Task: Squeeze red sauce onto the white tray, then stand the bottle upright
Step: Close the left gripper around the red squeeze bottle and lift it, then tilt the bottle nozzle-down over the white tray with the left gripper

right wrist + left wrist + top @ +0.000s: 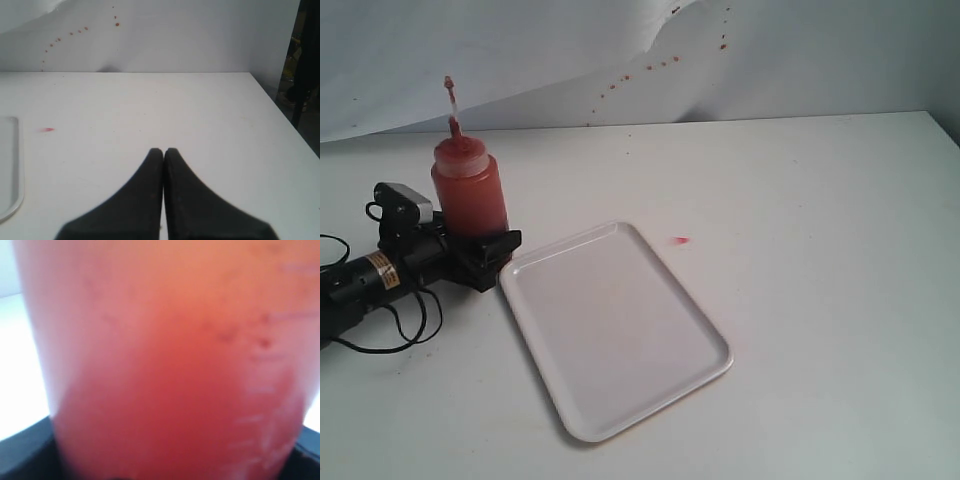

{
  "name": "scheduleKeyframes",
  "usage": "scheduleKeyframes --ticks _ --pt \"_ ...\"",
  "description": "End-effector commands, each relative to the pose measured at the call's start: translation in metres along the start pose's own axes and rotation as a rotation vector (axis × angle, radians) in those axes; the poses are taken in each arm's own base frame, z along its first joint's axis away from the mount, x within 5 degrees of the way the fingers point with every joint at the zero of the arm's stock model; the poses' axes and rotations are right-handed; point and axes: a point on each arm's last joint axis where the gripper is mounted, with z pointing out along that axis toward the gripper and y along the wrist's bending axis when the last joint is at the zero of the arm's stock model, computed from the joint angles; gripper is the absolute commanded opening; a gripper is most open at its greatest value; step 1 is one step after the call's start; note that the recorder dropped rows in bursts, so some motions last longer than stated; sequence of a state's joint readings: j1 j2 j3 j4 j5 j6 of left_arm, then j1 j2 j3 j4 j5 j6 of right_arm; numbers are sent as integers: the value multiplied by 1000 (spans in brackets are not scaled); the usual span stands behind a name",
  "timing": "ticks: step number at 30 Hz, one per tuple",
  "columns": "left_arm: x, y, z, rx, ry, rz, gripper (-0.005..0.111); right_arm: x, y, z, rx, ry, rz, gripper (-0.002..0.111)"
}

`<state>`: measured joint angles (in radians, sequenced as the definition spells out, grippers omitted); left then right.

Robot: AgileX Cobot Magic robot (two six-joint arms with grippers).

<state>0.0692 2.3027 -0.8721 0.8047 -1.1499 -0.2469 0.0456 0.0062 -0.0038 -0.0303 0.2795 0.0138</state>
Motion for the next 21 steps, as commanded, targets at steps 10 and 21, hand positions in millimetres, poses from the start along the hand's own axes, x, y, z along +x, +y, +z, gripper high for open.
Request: scheduleKeyframes --ticks 10,21 --pt "-51 -21 -35 -52 -115 325 0 0 0 0 -5 -13 0 0" --pt "-117 -67 -92 -30 -253 543 0 0 0 0 -5 -13 0 0"
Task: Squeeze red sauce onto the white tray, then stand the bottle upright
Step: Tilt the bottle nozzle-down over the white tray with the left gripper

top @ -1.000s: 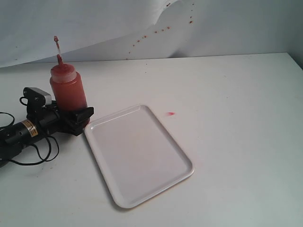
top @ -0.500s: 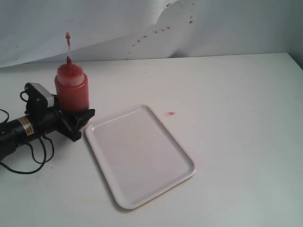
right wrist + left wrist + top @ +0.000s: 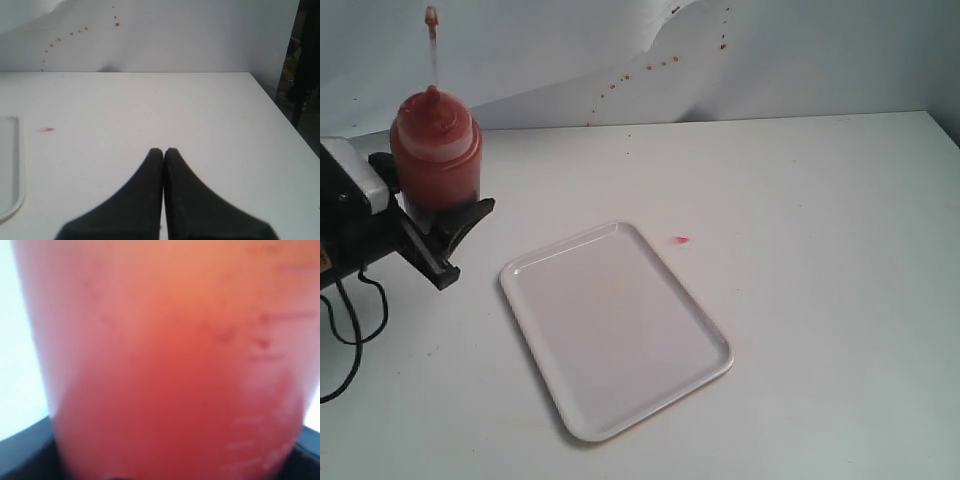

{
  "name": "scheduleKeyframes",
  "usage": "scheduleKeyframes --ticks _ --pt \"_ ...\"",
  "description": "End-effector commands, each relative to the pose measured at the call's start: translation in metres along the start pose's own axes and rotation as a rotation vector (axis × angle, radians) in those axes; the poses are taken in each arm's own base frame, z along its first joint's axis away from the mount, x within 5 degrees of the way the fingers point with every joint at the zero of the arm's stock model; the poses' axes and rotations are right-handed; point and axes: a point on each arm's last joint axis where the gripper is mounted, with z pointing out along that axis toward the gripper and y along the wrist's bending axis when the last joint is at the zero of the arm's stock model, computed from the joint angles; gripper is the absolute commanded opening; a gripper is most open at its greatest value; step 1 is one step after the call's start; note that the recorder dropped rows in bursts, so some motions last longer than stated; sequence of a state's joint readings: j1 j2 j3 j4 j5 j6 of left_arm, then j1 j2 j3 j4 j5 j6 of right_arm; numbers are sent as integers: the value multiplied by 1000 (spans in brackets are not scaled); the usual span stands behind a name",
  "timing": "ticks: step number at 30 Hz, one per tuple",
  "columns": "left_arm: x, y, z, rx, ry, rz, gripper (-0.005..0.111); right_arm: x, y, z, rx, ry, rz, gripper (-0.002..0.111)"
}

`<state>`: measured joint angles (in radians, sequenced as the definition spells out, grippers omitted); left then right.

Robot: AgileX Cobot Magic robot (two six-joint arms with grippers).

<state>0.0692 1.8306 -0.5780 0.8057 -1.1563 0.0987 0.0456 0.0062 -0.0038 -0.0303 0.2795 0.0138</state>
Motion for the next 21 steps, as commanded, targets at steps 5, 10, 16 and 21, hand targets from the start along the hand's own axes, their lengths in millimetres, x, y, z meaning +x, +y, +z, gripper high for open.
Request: scheduleKeyframes --ticks 5,10,16,21 --pt "-52 -16 -33 57 -155 148 0 0 0 0 -5 -13 0 0" --pt "-55 -32 -44 125 -155 166 0 0 0 0 -5 -13 0 0" --pt "-54 -48 -59 149 -138 155 0 0 0 0 -5 -13 0 0" --pt "-62 -55 -68 165 -157 191 0 -8 2 -1 -30 -98 119 0"
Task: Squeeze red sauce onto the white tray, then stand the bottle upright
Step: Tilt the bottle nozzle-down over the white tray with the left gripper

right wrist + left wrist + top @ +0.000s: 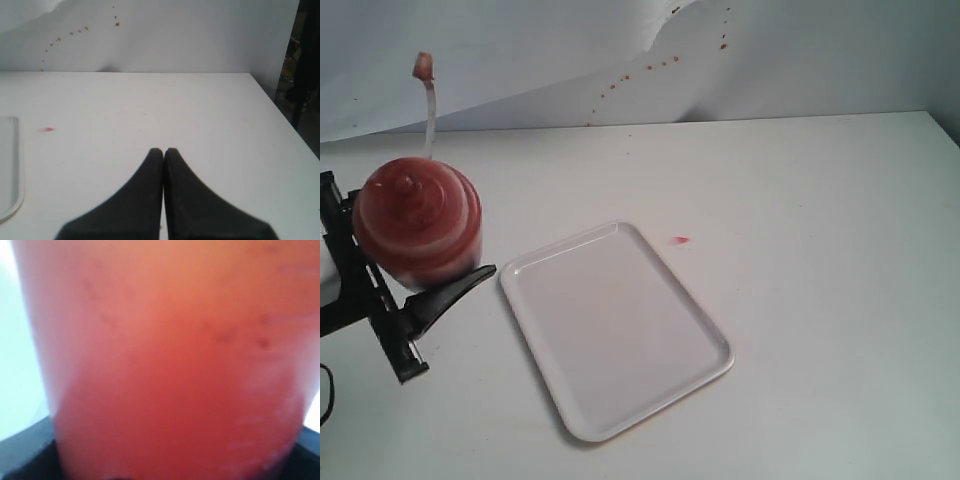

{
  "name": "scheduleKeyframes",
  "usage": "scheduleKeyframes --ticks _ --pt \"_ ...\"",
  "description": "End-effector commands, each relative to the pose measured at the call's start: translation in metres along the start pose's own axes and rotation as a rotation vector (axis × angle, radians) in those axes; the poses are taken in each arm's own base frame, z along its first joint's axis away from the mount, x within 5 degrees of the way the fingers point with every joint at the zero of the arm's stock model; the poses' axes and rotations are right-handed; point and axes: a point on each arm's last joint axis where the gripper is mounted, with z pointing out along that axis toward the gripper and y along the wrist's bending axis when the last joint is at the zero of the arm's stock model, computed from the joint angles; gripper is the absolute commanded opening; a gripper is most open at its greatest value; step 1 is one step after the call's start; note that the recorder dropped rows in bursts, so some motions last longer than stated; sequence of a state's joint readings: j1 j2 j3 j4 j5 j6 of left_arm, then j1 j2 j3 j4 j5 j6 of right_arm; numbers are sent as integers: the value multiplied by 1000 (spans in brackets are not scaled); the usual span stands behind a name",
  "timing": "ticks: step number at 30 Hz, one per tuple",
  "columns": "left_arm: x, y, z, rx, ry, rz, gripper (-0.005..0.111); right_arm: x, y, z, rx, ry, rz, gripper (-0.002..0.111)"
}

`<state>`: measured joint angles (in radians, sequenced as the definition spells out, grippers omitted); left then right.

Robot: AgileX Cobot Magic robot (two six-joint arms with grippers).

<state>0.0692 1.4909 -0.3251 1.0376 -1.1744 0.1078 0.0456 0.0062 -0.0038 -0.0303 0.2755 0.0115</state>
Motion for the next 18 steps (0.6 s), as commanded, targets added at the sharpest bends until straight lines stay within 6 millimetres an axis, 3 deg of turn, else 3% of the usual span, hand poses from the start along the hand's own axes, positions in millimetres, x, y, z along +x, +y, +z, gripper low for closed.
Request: scheduleKeyframes --ticks 1,3,4,6,9,12,16,18 --pt "-16 -2 -6 -11 -70 46 0 -11 2 -1 -39 -130 176 0" --pt "-22 -2 -8 -7 -62 82 0 -29 -1 -5 -48 -334 344 0" --pt "-25 -5 -7 2 -37 104 0 -40 -8 -10 -52 -476 570 0" --pt "-29 -8 -3 -9 33 141 0 -46 -10 -13 -83 -517 750 0" --pt "-37 -3 13 -7 145 223 0 -70 -4 -24 -133 -496 655 0" --pt "-70 14 44 10 184 341 0 -104 -3 -42 -147 -583 553 0" --pt "-111 47 67 -40 415 591 0 -132 -1 -26 -150 -497 515 0" --pt "-126 54 70 -20 535 781 0 -141 3 -10 -157 -432 390 0"
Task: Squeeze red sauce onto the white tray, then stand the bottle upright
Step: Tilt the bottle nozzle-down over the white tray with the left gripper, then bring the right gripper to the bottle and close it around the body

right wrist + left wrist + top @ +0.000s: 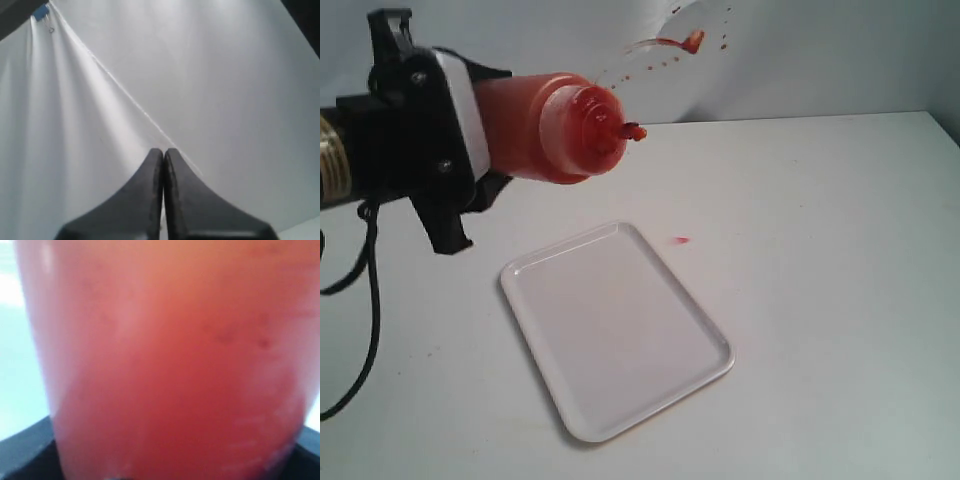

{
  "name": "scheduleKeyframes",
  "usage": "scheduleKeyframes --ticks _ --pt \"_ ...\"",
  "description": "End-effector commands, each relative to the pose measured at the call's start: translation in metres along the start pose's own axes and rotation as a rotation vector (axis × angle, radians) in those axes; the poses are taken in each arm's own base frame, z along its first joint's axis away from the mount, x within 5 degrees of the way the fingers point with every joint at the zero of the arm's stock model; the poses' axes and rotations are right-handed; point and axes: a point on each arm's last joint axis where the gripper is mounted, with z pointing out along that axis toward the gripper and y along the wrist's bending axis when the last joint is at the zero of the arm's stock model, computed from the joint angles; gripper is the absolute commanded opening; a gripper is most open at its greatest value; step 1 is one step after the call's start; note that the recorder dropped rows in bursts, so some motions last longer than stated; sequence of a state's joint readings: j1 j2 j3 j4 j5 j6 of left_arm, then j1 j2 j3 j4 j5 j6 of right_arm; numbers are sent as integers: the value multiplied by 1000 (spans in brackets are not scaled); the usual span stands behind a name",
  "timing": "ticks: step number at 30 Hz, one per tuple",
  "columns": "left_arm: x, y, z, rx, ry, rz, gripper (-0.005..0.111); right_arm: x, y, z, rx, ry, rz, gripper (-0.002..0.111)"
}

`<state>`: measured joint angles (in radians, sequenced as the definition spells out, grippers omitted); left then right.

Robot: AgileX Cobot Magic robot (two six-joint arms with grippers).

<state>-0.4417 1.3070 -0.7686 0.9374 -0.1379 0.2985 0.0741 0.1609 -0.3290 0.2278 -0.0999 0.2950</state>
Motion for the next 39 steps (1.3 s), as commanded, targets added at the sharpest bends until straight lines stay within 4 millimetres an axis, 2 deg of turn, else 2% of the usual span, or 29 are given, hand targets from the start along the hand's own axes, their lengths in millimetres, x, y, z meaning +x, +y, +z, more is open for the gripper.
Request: scheduleKeyframes --ticks 1,5,8,13,17,19,22,24,27,29,30,39 --pt "-16 33 -7 -11 184 270 0 6 6 32 -28 150 -186 0" --pt "-30 48 -12 -40 246 423 0 25 13 64 -98 296 -299 0" --pt "-39 45 -12 -37 277 545 0 52 16 84 -171 399 -397 0" --pt "-51 33 -1 -8 317 707 0 98 25 101 -341 545 -564 0" --pt "-62 17 16 21 343 870 0 128 37 103 -539 601 -691 1" --pt "-64 11 25 27 392 963 0 140 41 103 -605 624 -710 7" --pt "-65 2 37 34 453 1075 0 154 43 105 -660 641 -698 24" --pt "-67 -2 42 35 448 1118 0 163 43 107 -678 656 -685 43" --pt "-68 -5 46 35 441 1151 0 177 44 109 -719 660 -651 81" --pt "-69 -4 46 25 441 1167 0 186 45 111 -753 651 -612 102" --pt "-69 -4 46 23 441 1171 0 191 45 111 -765 653 -597 105" --pt "-74 -5 48 9 387 1209 0 221 44 121 -794 597 -445 105"
